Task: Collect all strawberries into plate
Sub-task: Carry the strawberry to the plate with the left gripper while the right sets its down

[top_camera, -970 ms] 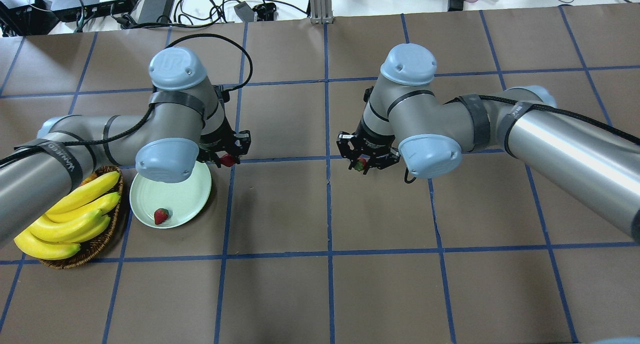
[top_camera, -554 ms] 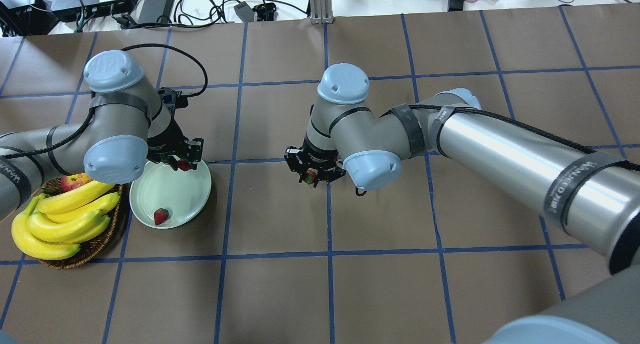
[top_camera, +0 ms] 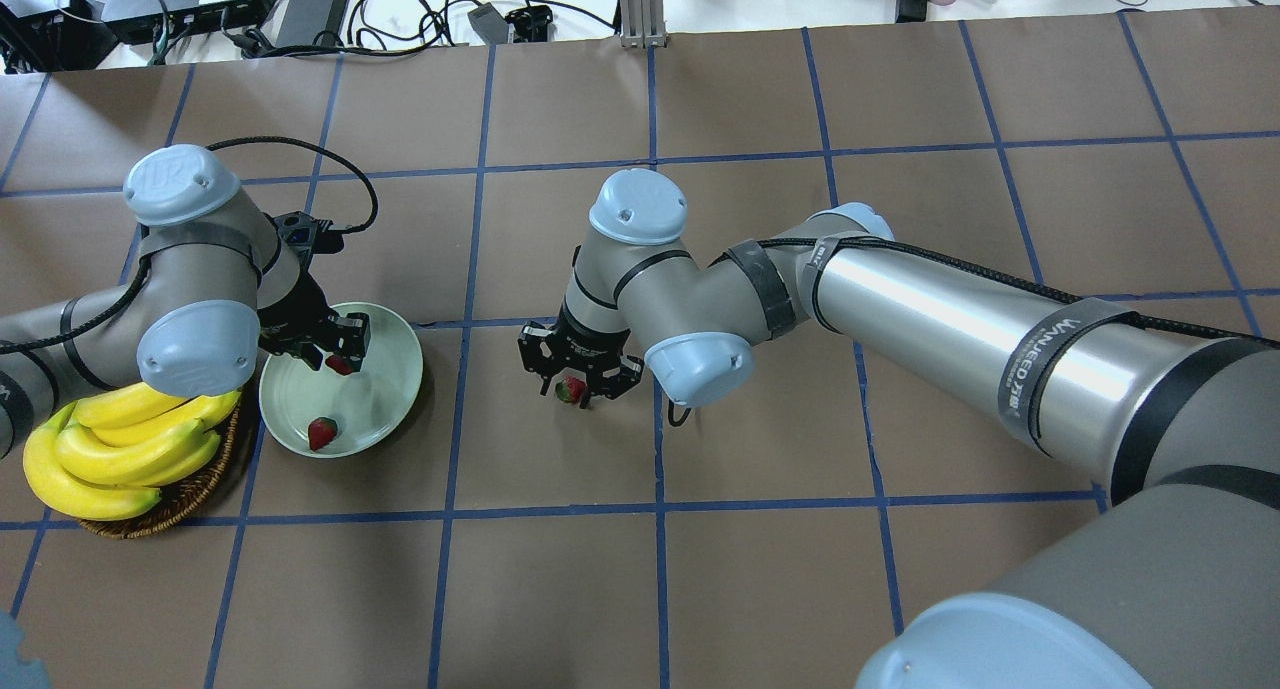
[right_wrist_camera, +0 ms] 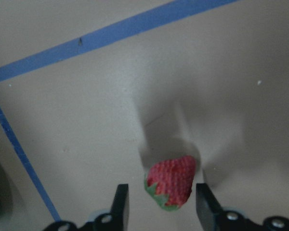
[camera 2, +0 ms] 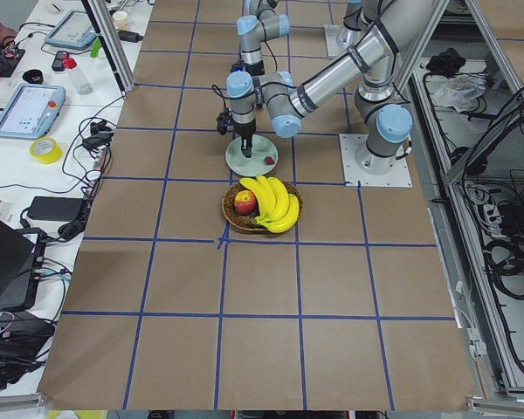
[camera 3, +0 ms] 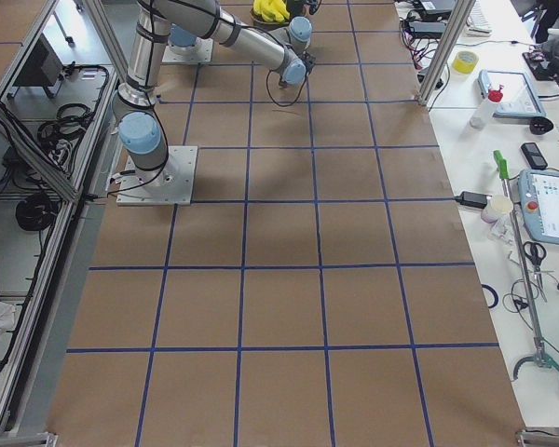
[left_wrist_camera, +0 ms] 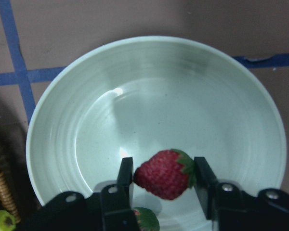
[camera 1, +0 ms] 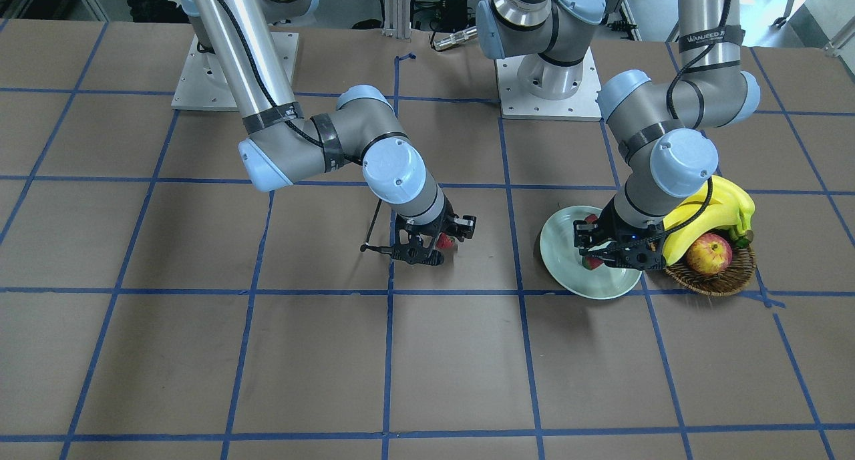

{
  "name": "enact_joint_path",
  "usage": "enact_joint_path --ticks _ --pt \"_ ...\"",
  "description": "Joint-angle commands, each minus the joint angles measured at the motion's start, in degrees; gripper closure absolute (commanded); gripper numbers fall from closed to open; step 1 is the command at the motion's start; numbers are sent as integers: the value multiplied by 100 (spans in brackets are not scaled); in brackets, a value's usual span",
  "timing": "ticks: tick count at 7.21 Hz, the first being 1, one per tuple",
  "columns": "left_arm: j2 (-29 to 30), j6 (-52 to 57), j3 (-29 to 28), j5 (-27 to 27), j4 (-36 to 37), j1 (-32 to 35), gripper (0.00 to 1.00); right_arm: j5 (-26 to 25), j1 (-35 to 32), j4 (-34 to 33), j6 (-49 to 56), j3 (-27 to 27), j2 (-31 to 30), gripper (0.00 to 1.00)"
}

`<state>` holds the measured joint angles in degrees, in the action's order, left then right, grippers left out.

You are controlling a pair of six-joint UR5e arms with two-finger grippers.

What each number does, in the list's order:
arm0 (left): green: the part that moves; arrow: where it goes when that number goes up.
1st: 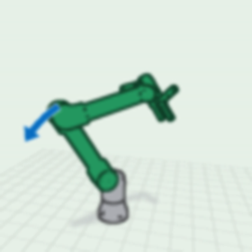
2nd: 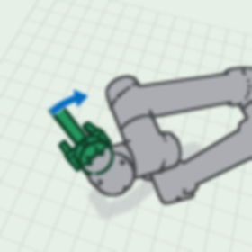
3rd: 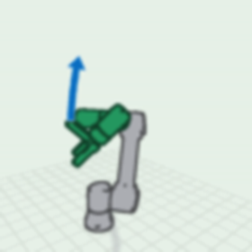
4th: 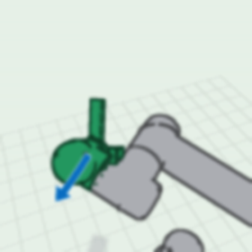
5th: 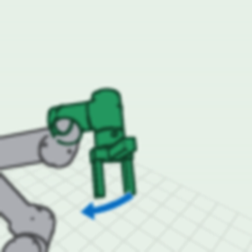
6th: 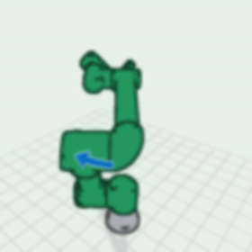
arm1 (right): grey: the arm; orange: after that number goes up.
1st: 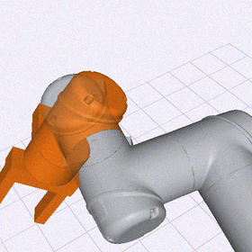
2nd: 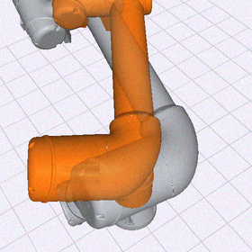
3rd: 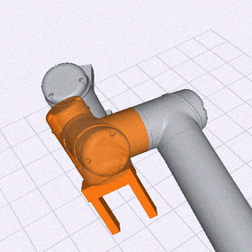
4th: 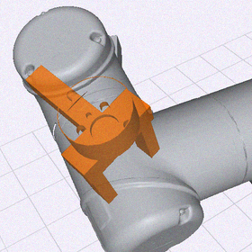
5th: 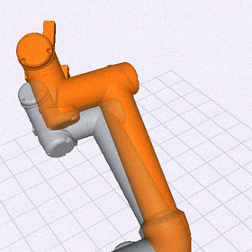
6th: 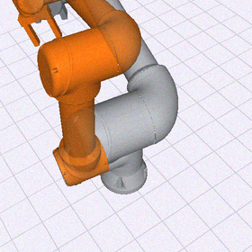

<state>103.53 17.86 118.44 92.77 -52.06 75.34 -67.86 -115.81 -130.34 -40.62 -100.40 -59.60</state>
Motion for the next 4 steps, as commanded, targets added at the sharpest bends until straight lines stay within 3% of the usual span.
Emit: enact_joint_path --ticks 1,4 --pt "-25 15 -39 -22 29 -28 3 -452 -3 253 36 -32 -382 0" --pt "-166 -46 -321 -93 -32 225 3 -1568 810 1903 1097 29 -1840 0"
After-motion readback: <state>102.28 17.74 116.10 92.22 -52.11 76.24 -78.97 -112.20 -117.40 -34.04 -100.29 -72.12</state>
